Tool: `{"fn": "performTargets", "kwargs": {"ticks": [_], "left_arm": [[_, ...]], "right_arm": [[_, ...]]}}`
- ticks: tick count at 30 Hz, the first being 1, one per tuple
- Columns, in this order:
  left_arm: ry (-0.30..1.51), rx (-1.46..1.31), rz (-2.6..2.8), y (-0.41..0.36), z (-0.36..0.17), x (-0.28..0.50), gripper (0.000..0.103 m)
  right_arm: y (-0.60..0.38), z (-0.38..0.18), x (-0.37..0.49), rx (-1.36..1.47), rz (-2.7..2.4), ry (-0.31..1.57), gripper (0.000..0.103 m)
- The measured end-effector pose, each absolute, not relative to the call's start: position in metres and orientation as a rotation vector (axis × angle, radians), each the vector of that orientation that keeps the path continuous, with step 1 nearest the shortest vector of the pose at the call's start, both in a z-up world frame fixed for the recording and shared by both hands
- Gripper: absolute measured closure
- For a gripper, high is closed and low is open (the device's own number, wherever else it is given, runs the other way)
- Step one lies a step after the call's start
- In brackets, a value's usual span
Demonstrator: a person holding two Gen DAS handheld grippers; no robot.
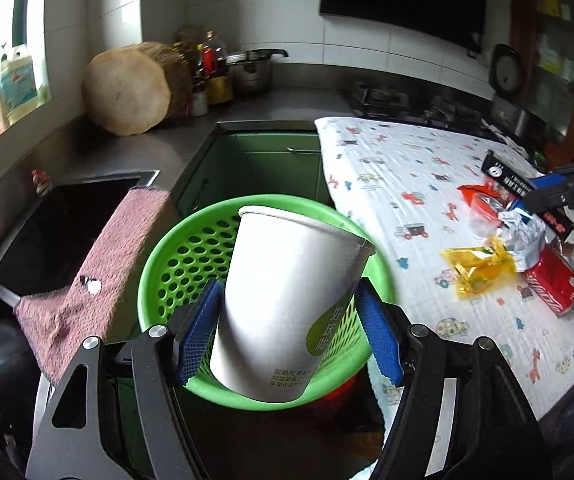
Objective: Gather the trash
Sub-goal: 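Drop the paper cup into the green basket with the left tool while the right tool drops the box in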
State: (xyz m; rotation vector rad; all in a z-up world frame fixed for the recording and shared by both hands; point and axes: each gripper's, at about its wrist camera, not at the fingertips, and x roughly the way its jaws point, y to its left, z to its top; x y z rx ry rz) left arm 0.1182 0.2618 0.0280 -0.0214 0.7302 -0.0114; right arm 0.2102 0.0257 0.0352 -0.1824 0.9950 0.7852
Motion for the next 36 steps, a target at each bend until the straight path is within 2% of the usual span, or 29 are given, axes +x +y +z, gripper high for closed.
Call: {"fn": "performTargets", "kwargs": {"ticks": [8, 20, 22, 24, 29, 36], "left_arm": [[0.754, -0.092, 0.06, 0.302, 0.014, 0.115, 0.036], [0.799, -0.133, 0.081, 0.313, -0.009, 0.147, 0.036], [0.809, -0.145, 0.078, 0.314, -0.014, 0.153, 0.036], [0.817, -0.152, 0.075, 0.313, -0.019, 0.159, 0.036], [0.846, -0.154, 0.071, 0.307, -0.031, 0.173, 0.036], [0.916, -0.148, 0.069, 0.294, -0.047, 0.194, 0.033]], "right_arm": [[0.143, -0.012, 0.245, -0.278, 0.801, 1.073, 0.058], [0.191, -0.055, 0.277, -0.263, 0.771, 1.143, 0.058], [0.189, -0.054, 0.279, -0.252, 0.774, 1.144, 0.054], [0.186, -0.05, 0.28, -0.256, 0.766, 1.124, 0.04], [0.175, -0.037, 0.275, -0.261, 0.778, 1.096, 0.035], [0.145, -0.01, 0.252, -0.32, 0.784, 1.012, 0.02]]}}
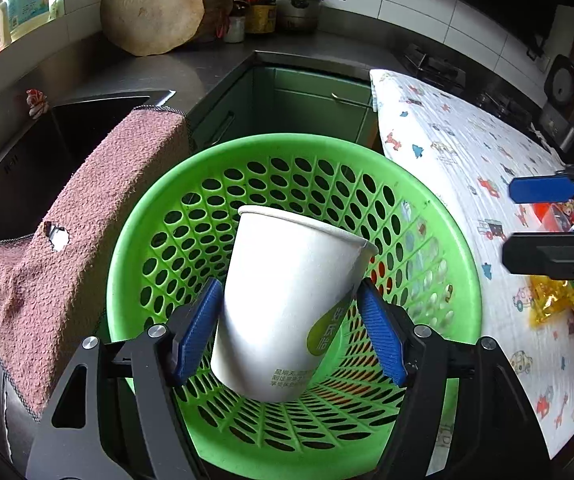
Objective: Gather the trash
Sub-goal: 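Drop the paper cup into the green basket with the left tool while the right tool drops the box in, then move the left tool to the yellow snack bag while the right tool reaches the crumpled paper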
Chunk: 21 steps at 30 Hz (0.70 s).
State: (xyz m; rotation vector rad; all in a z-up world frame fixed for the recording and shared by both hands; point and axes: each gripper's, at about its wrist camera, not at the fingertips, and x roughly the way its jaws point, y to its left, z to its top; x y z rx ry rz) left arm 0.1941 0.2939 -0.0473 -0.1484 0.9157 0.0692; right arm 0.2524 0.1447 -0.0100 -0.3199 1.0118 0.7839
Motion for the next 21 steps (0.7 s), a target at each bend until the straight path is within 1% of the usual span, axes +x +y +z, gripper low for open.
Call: {"fn": "performTargets", "kwargs": {"ticks": [3, 5, 7, 10, 15, 21], "left_arm": [[0.932, -0.152, 0.068, 0.29, -0.052, 0.199, 0.032], [0.933, -0.161, 0.065, 0.289, -0.053, 0.2, 0.026], [0.932, -0.162, 0.072, 0.287, -0.053, 0.201, 0.021], [0.933, -0.165, 0.069, 0.283, -0.052, 0.203, 0.019], [0.926, -0.155, 0.067, 0.272, -0.045, 0.2, 0.015], [0.889, -0.115, 0.043, 0.246, -0.03, 0.191, 0.011]], "right_arm": [[0.123, -0.001, 0.243, -0.336, 0.782, 0.987, 0.019], [0.104, 0.005, 0.238, -0.341, 0.765, 0.976, 0.018], [0.081, 0.01, 0.233, -0.345, 0.748, 0.966, 0.018], [0.042, 0.016, 0.227, -0.35, 0.702, 0.952, 0.015], [-0.028, 0.019, 0.218, -0.33, 0.603, 0.951, 0.012], [-0.091, 0.001, 0.206, -0.294, 0.518, 0.998, 0.011]]}}
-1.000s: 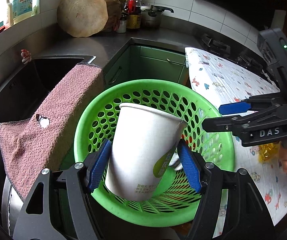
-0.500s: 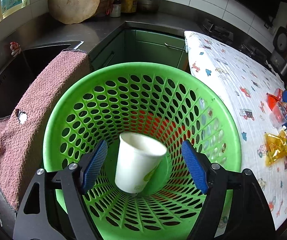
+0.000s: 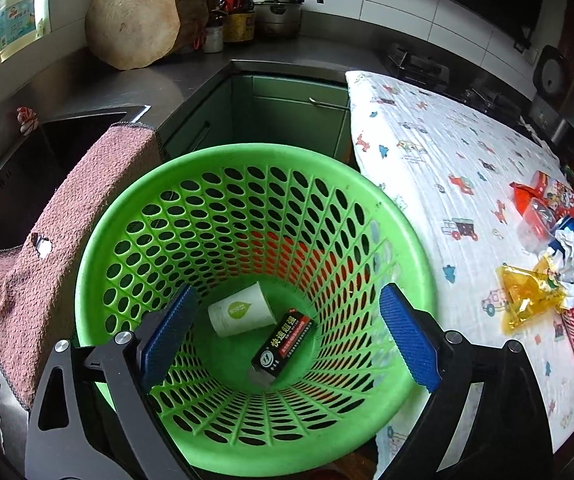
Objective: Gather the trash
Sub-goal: 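Move the left tool to the yellow snack bag while the right tool reaches the crumpled paper, then grasp the yellow snack bag with the left tool while the right tool grasps the crumpled paper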
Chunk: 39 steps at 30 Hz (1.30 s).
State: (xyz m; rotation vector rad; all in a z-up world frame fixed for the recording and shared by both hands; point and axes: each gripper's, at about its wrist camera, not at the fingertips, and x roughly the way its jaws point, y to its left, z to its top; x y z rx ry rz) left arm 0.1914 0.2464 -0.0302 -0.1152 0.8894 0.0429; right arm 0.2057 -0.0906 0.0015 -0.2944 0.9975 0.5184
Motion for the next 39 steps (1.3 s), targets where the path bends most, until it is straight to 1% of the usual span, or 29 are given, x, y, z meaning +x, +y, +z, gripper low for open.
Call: {"fn": "performTargets", "kwargs": {"ticks": [2, 5, 16, 27, 31, 35, 37, 39], "left_arm": [[0.877, -0.096, 0.032, 0.236, -0.026, 0.187, 0.009], [0.865, -0.071, 0.005, 0.219, -0.021, 0.181, 0.009], [0.842, 0.016, -0.104, 0.168, -0.011, 0.168, 0.008], [0.826, 0.207, -0.265, 0.104, -0.018, 0.164, 0.007], [0.811, 0.285, -0.307, 0.082, -0.022, 0.165, 0.007], [0.814, 0.303, -0.34, 0.07, -0.024, 0.169, 0.007], [0.815, 0.313, -0.352, 0.067, -0.026, 0.171, 0.007], [0.81, 0.329, -0.365, 0.063, -0.027, 0.172, 0.007]], "right_arm": [[-0.101, -0.008, 0.203, -0.288, 0.51, 1.014, 0.011], [-0.108, -0.019, 0.198, -0.275, 0.524, 1.032, 0.011], [-0.091, -0.041, 0.209, -0.327, 0.577, 1.043, 0.011], [-0.083, -0.063, 0.225, -0.401, 0.574, 1.051, 0.011], [-0.086, -0.067, 0.232, -0.374, 0.583, 1.06, 0.011], [-0.086, -0.066, 0.235, -0.364, 0.59, 1.057, 0.011], [-0.084, -0.065, 0.234, -0.37, 0.596, 1.061, 0.012], [-0.083, -0.066, 0.234, -0.379, 0.606, 1.073, 0.025]]}}
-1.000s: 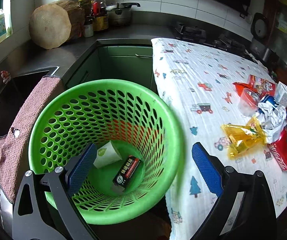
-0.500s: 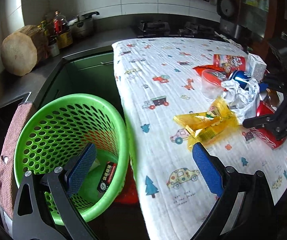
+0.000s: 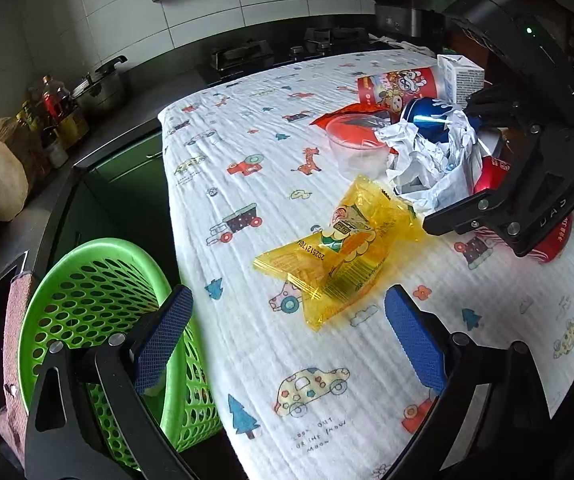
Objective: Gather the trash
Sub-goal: 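Grasp the yellow snack bag with the left tool while the right tool grasps the crumpled paper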
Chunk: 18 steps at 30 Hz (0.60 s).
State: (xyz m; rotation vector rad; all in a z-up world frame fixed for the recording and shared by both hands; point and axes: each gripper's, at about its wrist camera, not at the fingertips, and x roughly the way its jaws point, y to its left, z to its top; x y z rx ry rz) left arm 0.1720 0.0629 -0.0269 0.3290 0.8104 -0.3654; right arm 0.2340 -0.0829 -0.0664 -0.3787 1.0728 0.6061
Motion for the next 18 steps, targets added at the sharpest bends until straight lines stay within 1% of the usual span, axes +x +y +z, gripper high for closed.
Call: {"fn": "performTargets", "kwargs": {"ticks": [1, 3, 9, 16, 18], "left_arm": [[0.808, 0.337, -0.372, 0.061, -0.028, 0.173, 0.007], [0.804, 0.35, -0.39, 0.057, -0.029, 0.174, 0.007], [0.792, 0.376, -0.433, 0.045, -0.032, 0.186, 0.007], [0.807, 0.407, -0.474, 0.03, -0.046, 0.202, 0.008], [0.806, 0.409, -0.466, 0.029, -0.047, 0.203, 0.013]], "right_arm": [[-0.083, -0.066, 0.234, -0.382, 0.603, 1.071, 0.026], [-0.084, -0.066, 0.233, -0.386, 0.605, 1.068, 0.032], [-0.091, -0.059, 0.233, -0.341, 0.608, 1.067, 0.04], [-0.093, -0.054, 0.229, -0.322, 0.614, 1.059, 0.041], [-0.094, -0.052, 0.228, -0.319, 0.616, 1.053, 0.041]]}}
